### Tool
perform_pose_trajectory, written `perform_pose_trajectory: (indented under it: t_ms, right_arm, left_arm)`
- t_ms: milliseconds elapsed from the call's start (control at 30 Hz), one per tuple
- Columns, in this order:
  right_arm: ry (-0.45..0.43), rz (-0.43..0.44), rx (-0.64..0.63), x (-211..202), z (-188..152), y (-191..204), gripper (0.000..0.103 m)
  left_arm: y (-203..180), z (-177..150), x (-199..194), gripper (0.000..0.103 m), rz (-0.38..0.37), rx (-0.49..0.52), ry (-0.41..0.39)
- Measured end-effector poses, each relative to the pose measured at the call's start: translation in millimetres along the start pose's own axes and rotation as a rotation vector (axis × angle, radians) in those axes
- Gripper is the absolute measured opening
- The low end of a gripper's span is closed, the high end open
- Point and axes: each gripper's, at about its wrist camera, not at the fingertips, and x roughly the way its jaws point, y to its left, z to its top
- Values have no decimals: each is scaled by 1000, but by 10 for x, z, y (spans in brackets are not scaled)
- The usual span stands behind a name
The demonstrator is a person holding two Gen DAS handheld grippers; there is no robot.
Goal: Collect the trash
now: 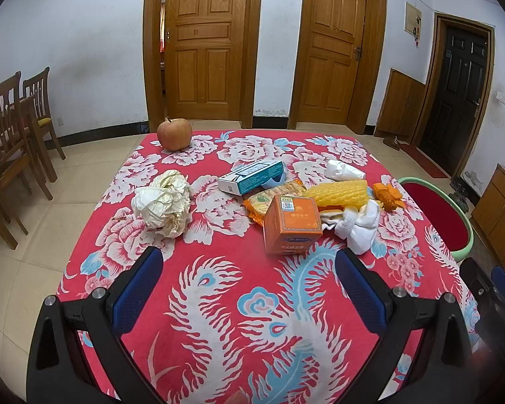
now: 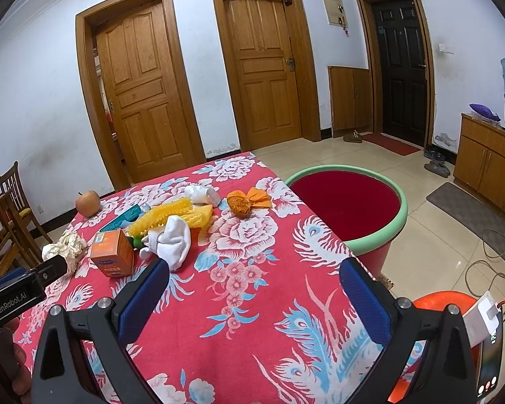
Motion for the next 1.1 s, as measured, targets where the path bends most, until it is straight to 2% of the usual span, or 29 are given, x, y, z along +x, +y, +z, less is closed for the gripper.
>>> perform_pose_trajectory:
  t_ms: [1100]
  right_arm:
    - [7, 8, 0, -6, 1, 17, 103]
  left_arm:
    - [20, 41, -15, 101, 3, 0, 5]
